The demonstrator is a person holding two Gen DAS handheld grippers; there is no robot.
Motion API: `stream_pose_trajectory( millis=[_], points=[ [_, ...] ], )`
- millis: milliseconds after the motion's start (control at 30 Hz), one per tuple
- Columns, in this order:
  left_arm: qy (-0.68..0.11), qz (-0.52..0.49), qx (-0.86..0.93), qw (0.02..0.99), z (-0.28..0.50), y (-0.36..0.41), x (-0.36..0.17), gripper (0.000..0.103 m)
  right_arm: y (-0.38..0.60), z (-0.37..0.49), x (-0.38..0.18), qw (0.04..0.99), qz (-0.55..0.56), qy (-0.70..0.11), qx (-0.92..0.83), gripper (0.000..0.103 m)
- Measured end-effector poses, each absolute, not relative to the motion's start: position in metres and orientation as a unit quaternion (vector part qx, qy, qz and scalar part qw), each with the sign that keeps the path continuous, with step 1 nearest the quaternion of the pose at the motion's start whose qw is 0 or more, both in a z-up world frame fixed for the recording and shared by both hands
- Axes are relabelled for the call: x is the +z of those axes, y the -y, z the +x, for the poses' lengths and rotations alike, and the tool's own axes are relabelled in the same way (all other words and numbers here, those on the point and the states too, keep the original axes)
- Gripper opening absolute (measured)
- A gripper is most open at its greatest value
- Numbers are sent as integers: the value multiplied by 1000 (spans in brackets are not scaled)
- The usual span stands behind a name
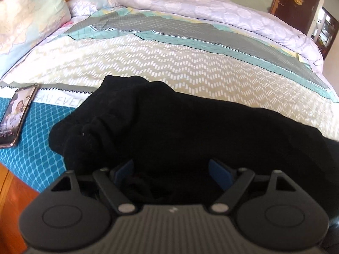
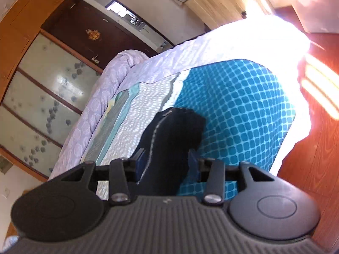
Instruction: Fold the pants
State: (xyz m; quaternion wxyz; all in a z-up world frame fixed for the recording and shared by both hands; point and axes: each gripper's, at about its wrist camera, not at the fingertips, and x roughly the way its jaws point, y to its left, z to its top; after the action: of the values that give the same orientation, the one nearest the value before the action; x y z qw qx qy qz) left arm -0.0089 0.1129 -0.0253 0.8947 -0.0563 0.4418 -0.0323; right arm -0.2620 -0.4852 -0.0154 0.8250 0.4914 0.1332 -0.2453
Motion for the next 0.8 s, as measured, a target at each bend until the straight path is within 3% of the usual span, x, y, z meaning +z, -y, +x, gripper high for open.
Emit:
stream_pose_trajectory(
  millis=[167,267,533,567,600,633,800],
  points=[
    [-435,-49,-37,898,-14,-105,-19,81,487,-235,-31,815,509,-138,-240,48],
    [-433,-45,-37,899,-19,-104,-19,81,493,-229,-35,811,512,-148,-243,55],
    [-447,-37,-31,893,-15,-99,-26,83,499,-217,-42,803,526,-144,-241,54],
    [-447,-36,-31,893,-15,-98,-26,83,500,-214,-43,805,524,-146,-239,51],
    [-447,-36,-32,893,-15,-97,-26,84,500,-212,-42,806,519,-152,-241,28],
    [-447,-36,-32,893,-14,-97,-26,84,500,-207,-42,807,514,-164,-241,13],
    [-441,-50,-37,895,-14,-101,-22,84,469,-200,1,861,457,-145,-170,13]
  ],
)
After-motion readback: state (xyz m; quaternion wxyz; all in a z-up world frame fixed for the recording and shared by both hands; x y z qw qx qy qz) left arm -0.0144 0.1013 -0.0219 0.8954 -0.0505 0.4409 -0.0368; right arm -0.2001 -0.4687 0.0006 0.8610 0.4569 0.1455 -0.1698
